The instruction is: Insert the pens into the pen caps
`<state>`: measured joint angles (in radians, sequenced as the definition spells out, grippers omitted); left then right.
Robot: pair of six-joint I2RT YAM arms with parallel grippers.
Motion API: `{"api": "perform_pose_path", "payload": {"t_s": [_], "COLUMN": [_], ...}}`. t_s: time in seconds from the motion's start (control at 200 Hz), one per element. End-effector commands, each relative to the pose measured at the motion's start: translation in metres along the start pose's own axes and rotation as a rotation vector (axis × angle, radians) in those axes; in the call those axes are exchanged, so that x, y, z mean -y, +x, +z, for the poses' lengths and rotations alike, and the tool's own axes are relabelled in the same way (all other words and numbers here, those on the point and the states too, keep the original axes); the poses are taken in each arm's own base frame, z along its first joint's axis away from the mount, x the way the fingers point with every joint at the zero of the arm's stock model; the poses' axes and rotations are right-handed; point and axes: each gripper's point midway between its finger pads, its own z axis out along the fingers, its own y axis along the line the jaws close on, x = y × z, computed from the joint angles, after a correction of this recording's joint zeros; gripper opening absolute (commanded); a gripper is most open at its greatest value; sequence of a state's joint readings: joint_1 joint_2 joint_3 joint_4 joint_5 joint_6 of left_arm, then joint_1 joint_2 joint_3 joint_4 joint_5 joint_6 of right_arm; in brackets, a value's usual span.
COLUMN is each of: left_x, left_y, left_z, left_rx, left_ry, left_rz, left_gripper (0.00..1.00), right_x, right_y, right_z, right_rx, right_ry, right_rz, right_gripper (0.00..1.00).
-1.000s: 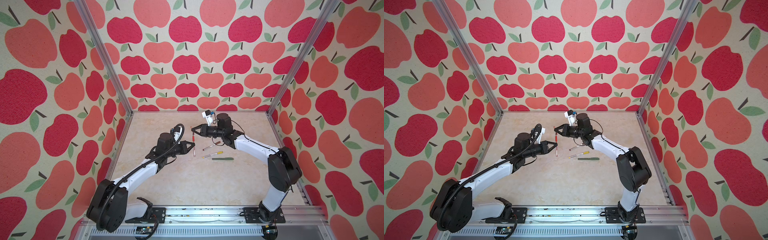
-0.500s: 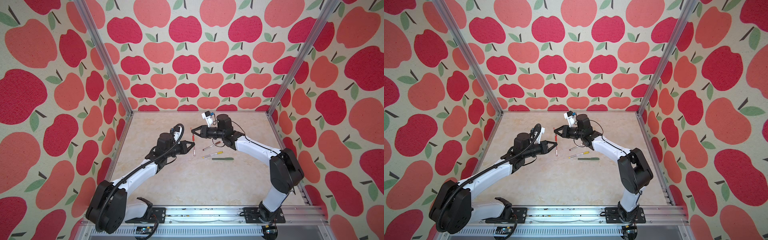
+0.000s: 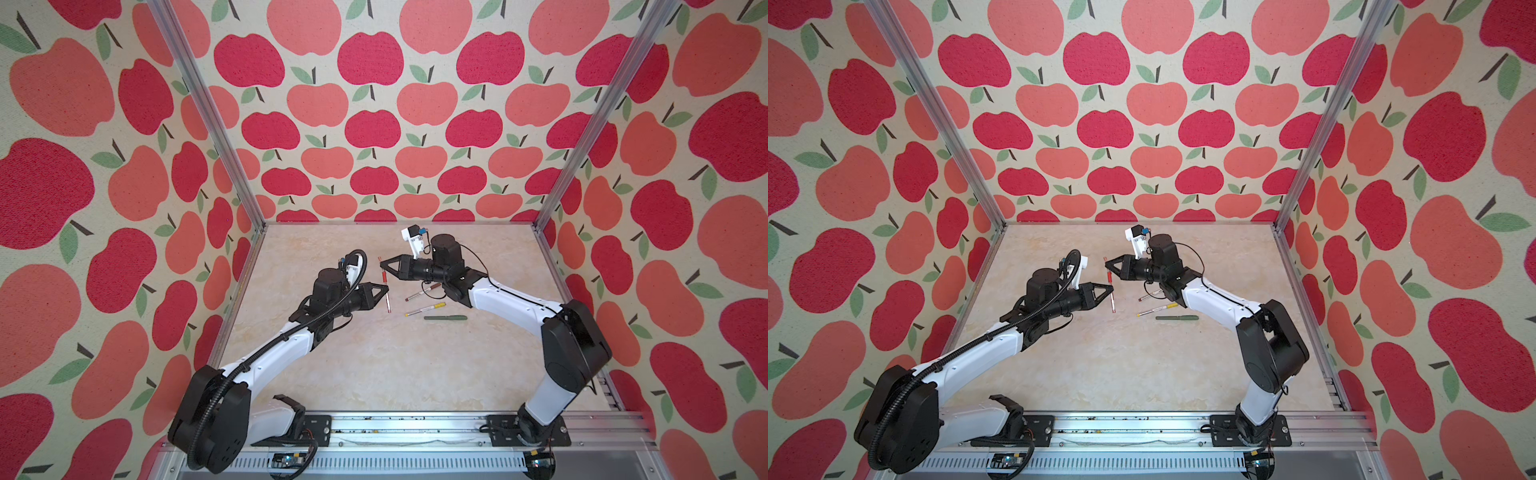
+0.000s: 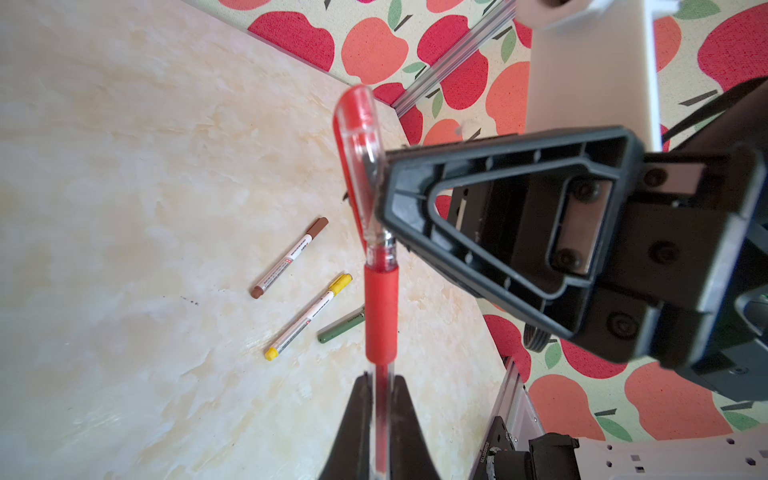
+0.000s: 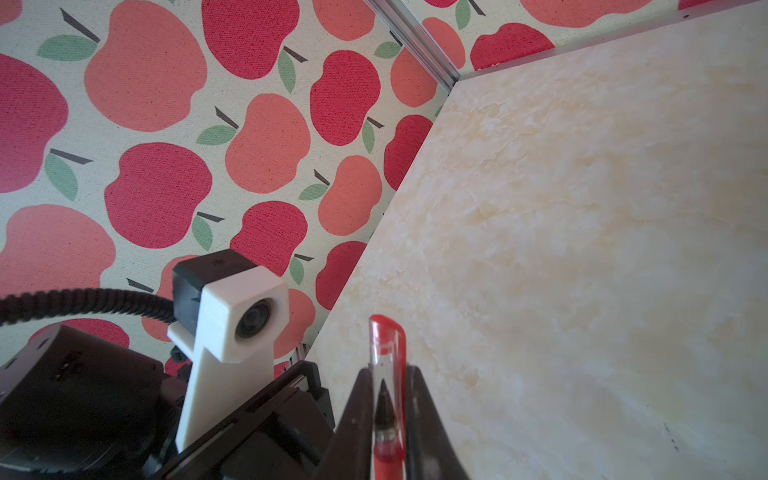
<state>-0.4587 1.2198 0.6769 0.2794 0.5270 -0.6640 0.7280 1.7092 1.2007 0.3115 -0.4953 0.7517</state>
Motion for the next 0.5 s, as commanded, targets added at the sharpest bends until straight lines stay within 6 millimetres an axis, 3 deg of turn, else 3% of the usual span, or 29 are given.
{"api": "perform_pose_path", "payload": {"t_s": [0.0,0.21,0.495], "left_x": [0.013,0.015,0.016], "left_y": [-0.038,-0.046,-0.048], "left_z": [-0.012,-0.014,-0.013], "left_rx": [0.162,0.171,0.163], "left_ry": [-0.005,-0.008,-0.004], "left_rz": [0.083,0.109,0.129], "left_gripper": [0.00,0.00,0.00], "right_x": [-0.021,-0.021,-0.024], "right_y": [0.017,0.025,0.020], "right_z": [-0.001,0.001,0.002], "right_rx": [-0.048,-0.081,-0.053], "right_ry": [-0.054,-0.051,-0.075], "right_rz": [-0.056,-0.080,-0.071], "right_gripper": [0.14,0.14,0.14]}}
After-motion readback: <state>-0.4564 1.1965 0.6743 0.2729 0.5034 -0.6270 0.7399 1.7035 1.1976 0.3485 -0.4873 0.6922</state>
